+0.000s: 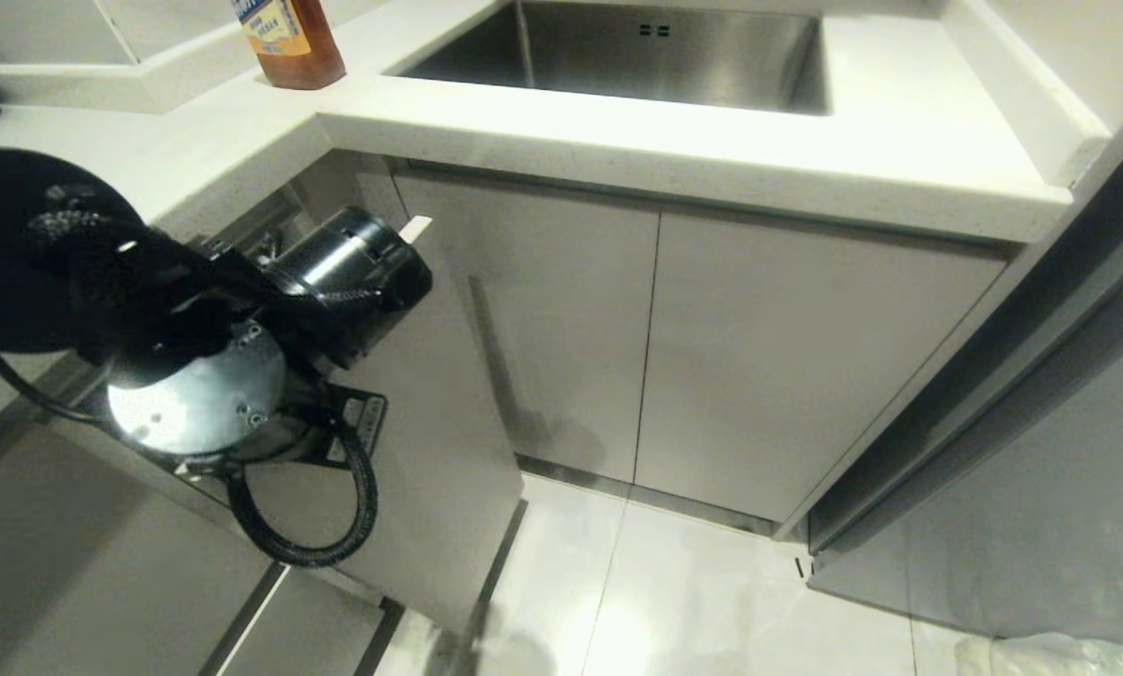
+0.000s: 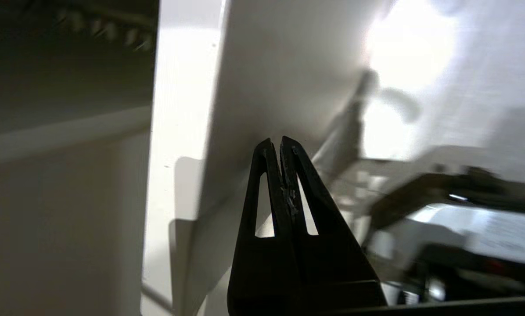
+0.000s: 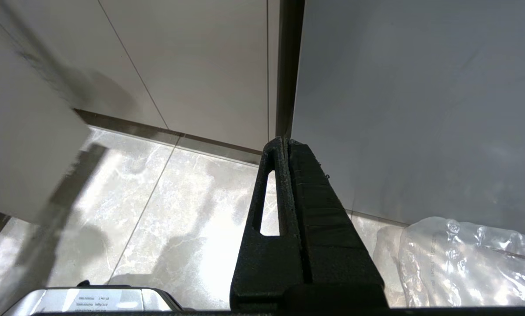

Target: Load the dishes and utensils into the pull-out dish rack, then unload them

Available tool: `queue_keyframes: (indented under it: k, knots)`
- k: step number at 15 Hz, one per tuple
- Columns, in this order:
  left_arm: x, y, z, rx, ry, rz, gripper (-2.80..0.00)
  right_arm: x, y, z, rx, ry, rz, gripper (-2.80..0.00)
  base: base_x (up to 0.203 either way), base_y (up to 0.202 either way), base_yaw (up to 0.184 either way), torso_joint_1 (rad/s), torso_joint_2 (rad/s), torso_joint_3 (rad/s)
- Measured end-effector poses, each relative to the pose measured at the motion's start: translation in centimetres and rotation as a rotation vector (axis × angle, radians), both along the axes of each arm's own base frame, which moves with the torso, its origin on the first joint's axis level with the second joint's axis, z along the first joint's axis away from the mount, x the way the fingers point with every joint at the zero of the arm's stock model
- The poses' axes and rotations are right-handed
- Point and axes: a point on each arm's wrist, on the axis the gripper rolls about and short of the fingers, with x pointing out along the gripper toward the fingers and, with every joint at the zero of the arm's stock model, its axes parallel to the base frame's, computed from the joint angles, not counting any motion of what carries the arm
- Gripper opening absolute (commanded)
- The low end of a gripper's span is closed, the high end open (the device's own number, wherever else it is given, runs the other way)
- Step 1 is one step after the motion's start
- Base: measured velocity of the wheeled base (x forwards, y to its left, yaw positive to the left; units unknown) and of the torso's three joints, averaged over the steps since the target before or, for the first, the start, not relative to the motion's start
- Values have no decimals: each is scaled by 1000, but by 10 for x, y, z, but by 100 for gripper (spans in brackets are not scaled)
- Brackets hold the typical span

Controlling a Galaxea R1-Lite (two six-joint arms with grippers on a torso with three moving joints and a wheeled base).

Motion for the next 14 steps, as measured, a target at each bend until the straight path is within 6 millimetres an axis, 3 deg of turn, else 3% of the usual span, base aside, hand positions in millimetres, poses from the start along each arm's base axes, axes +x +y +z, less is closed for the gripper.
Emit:
queue_keyframes:
  k: [2,5,11,14]
  knots:
    - [13,25,5,48,6,72,-280,0,0,0,0,0,0,-280,0,0,0,0,0,0]
    - [15,35,10,49,-6,104,-280,0,0,0,0,0,0,-280,0,0,0,0,0,0]
    - [9,28,13,33,-23,68,-280,0,0,0,0,0,0,-280,0,0,0,0,0,0]
    - [-6,22,27,-34,-82,-1,-280,0,0,0,0,0,0,-280,0,0,0,0,0,0]
